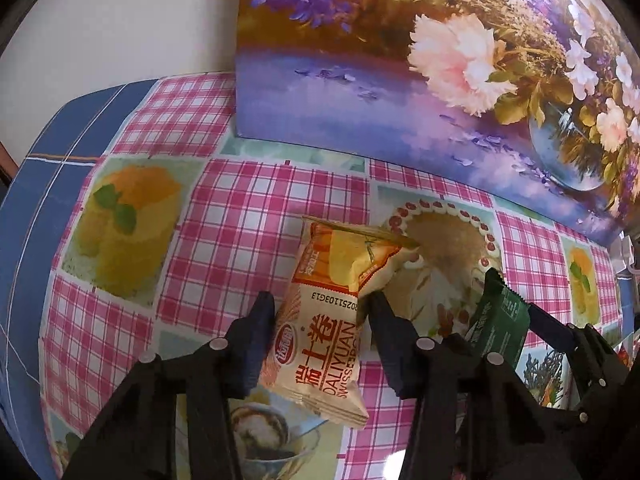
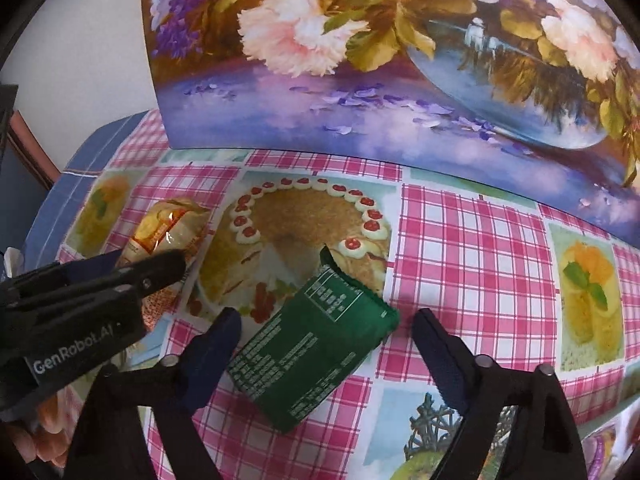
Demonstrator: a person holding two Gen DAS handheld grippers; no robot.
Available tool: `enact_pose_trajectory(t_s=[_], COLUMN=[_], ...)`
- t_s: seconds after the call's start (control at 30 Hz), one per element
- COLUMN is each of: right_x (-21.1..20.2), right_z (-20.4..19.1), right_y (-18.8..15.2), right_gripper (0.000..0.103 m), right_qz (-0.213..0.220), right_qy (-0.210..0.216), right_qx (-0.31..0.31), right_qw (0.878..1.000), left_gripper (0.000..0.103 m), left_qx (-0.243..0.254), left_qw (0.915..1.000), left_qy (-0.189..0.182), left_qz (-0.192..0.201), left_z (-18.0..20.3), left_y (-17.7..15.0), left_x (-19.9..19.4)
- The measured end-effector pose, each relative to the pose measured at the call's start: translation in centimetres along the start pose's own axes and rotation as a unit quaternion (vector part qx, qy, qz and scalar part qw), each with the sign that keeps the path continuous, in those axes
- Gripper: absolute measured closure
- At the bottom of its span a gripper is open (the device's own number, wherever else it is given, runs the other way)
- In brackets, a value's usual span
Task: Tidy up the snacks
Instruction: 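Grasp the Dalimian bread pack with the left tool while the right tool grasps the green pack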
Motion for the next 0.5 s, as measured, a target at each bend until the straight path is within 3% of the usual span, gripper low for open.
enact_pose_trajectory(t_s=[0.03, 0.17, 0.23, 0.5], right_x=[-0.2, -0.8, -1.2, -2.9], right_z=[0.0, 0.2, 0.2, 0.6], right_y=[0.0, -0.2, -0.4, -2.3], right_gripper=[0.028, 0.034, 0.046, 0.056], right_qz=[0.002, 0.002, 0.002, -0.008], right_qy=[0.001, -0.002, -0.005, -0.014], right_qx=[0.000, 0.001, -0.003, -0.004], right_qw=[1.000, 1.000, 1.000, 1.000], left_gripper=[0.062, 0.064, 0.064, 0.065], left_qx=[-0.003, -0.020, -0.028, -0.069], left_qw=[1.0000, 0.9998, 0.9995, 0.9966], left_qy=[0.001, 0.004, 0.007, 0.027], left_qz=[-0.001, -0.008, -0.009, -0.034], left_z=[-0.1, -0.7, -0.8, -1.5], left_y=[0.0, -0.1, -0.4, -3.3], left_x=[-0.1, -0.3, -0.6, -2.1])
Point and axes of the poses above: each gripper's, at about its wrist camera, not at the fingertips, and x roughly the way its jaws point, z to its right, y to its top, the point moved 4 cm from there along x, roughly the way its jaws point, and after that the axes turned 13 degrees about y, right-handed, at the moved point
